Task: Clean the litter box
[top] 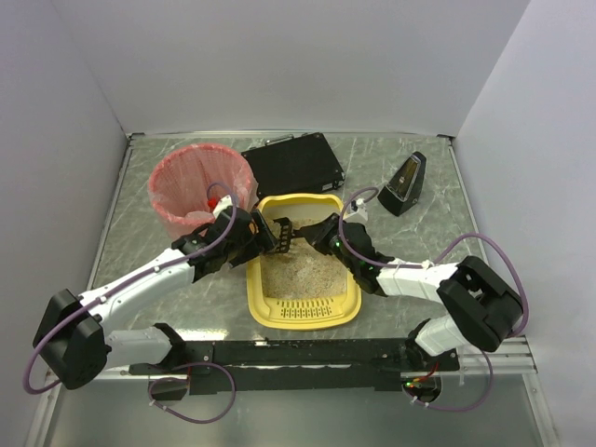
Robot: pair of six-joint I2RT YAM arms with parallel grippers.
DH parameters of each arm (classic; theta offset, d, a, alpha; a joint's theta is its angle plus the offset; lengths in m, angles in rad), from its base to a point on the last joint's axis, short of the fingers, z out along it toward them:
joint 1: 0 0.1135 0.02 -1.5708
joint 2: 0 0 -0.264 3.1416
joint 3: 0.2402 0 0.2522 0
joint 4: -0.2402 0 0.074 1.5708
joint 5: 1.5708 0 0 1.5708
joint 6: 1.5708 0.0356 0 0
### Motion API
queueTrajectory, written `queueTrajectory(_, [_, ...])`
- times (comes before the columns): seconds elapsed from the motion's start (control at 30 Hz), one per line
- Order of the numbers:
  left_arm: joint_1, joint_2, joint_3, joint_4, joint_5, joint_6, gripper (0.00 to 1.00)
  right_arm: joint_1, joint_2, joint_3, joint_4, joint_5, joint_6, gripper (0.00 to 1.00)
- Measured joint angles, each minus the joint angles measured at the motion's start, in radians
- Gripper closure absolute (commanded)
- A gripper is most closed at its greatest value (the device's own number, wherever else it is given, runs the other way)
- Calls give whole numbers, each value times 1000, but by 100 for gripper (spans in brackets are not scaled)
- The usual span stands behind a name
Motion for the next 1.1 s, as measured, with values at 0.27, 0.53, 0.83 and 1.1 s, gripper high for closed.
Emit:
queueTrajectory(0.27, [-1, 10, 11, -18, -9, -30, 6, -3, -76, -2, -115, -28, 55, 100])
queueTrajectory(0.53, [-2, 10, 13, -26, -10, -48, 5, -4, -118, -12, -169, -42, 98, 100])
queueTrajectory(0.83, [-2, 17, 22, -44, -10, -59, 5, -4, -243, -47, -275, 21, 117, 100])
queueTrajectory(1.1, [-2, 33, 34, -51, -10, -58, 5, -6, -307, -87, -281, 53, 121, 100])
